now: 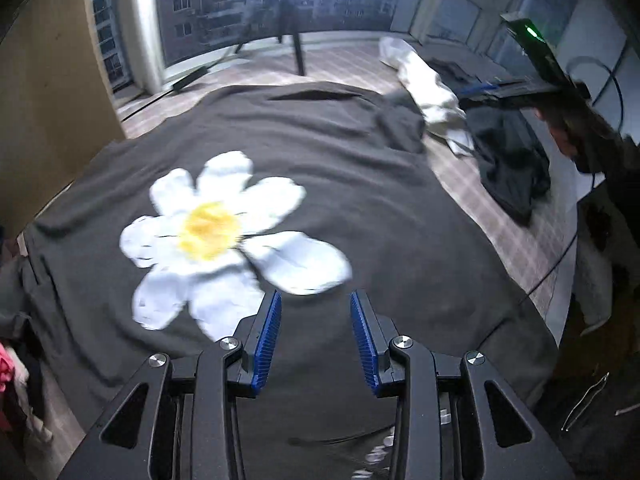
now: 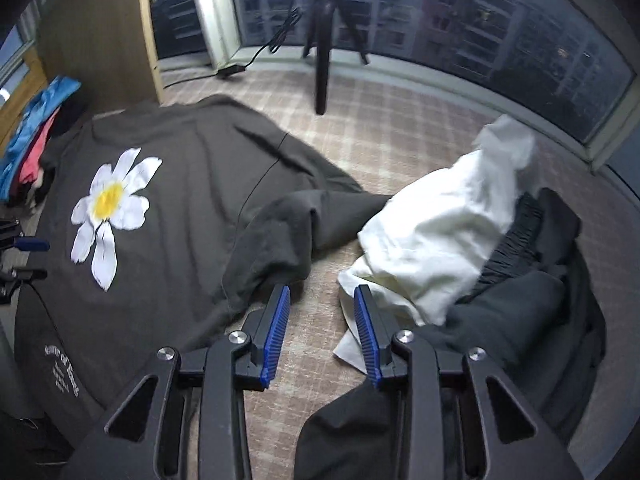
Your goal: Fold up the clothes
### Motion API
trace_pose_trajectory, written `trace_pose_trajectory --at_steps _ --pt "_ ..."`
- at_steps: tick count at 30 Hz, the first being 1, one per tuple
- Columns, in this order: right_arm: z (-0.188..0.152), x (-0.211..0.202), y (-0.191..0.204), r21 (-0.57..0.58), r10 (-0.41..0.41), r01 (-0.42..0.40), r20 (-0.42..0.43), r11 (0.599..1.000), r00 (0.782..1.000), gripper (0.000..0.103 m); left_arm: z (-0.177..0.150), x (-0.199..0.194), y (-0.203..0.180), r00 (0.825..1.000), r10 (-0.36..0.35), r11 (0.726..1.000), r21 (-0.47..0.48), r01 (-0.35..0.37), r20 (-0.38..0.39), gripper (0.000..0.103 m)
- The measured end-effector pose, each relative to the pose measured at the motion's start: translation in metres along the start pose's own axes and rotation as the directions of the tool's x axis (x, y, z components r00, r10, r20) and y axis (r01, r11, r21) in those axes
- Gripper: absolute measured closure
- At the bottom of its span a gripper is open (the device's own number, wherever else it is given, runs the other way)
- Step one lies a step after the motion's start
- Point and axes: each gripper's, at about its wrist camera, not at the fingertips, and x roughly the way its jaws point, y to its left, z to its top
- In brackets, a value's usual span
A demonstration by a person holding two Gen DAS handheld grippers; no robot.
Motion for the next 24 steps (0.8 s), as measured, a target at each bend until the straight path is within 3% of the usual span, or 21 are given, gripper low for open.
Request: trace_pose_trajectory --at_steps 7,12,14,16,18,22,24 --pt "-0.004 0.009 -0.029 -0.051 0.151 -0.149 0.042 0.988 0.988 0.07 0.059 0.044 -0.086 0.999 -0.039 0.998 0.045 0.04 -0.038 0.069" --pt "-0.027 0.005 -0.017 -0.117 0.281 -0.276 0.031 0.954 0.959 0.072 0.076 0.101 -0.126 0.99 -0.076 0.995 0.058 0.083 -0.122 0.068" --pt "-0.034 0.002 -0.014 -0.154 0.283 -0.274 0.043 0.95 0.958 0.085 0.072 0.115 -0.132 0.99 0.008 0.994 0.106 0.007 -0.142 0.07" --pt "-0.033 -0.002 -0.026 -0.148 0.29 -0.277 0.073 0.949 0.954 0.085 0.067 0.13 -0.138 0.983 0.096 0.985 0.156 -0.071 -0.157 0.069" --pt "-0.025 -0.005 -0.049 -0.115 0.277 -0.265 0.109 0.957 0.955 0.085 0.075 0.131 -0.134 0.979 0.12 0.989 0.105 -0.103 -0.167 0.07" --pt "-0.006 0.001 -0.085 -0.062 0.265 -0.259 0.121 0.964 0.957 0.083 0.113 0.135 -0.151 0.988 0.146 0.969 0.207 -0.134 -0.042 0.065" --pt "-0.001 0.006 -0.092 -0.053 0.268 -0.264 0.111 0.963 0.957 0.081 0.133 0.153 -0.157 0.985 0.169 0.96 0.227 -0.162 -0.014 0.051"
